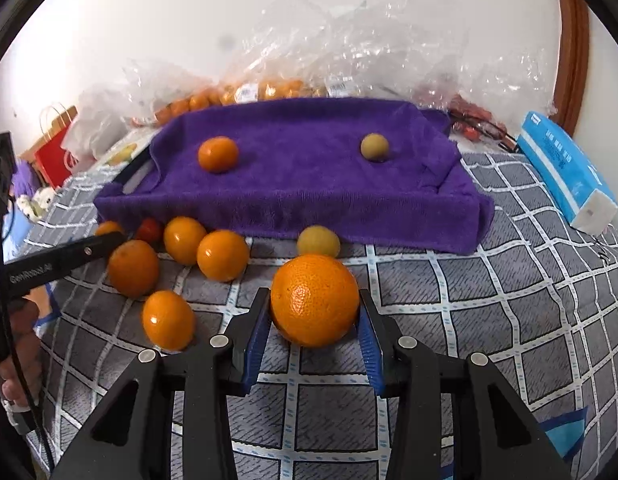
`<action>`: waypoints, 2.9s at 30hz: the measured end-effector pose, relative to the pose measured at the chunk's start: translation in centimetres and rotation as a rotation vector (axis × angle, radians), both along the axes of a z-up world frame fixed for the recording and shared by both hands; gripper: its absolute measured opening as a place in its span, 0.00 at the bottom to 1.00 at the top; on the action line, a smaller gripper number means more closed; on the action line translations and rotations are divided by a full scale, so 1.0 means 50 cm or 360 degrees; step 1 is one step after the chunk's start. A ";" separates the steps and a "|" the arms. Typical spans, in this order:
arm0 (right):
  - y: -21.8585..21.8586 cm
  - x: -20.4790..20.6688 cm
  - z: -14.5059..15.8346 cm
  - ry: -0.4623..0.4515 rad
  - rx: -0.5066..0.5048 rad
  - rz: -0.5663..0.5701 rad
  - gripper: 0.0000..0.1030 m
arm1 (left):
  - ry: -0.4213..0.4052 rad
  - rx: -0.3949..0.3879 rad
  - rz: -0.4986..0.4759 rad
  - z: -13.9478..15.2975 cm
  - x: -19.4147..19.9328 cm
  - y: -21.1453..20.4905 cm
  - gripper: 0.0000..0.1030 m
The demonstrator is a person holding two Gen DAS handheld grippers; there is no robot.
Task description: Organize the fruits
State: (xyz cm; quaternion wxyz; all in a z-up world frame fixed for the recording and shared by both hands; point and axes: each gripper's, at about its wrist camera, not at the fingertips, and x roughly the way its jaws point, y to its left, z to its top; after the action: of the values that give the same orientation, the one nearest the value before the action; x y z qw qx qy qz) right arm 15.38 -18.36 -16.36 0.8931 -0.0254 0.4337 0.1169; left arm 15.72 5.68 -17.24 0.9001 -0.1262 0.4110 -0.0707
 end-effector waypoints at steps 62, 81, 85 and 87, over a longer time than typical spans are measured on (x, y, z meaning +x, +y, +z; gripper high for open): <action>-0.019 -0.063 0.124 -0.0352 0.0132 -0.0055 0.40 | -0.0420 -0.0082 0.0233 0.072 -0.092 0.050 0.33; -0.018 -0.016 0.192 -0.0461 0.0158 -0.0079 0.40 | -0.0326 -0.0126 0.0158 0.115 -0.077 0.067 0.33; -0.030 0.005 0.204 -0.0475 0.0160 -0.0108 0.40 | -0.0341 -0.0128 0.0134 0.162 -0.053 0.080 0.33; -0.039 0.020 0.211 -0.0482 0.0169 -0.0123 0.40 | -0.0357 -0.0119 0.0132 0.187 -0.028 0.081 0.33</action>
State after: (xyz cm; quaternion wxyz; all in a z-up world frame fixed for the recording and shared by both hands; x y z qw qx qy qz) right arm 16.38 -20.33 -5.81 0.9521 0.0212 0.2880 0.1002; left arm 14.30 9.75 -7.89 0.9372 -0.1679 0.2992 -0.0625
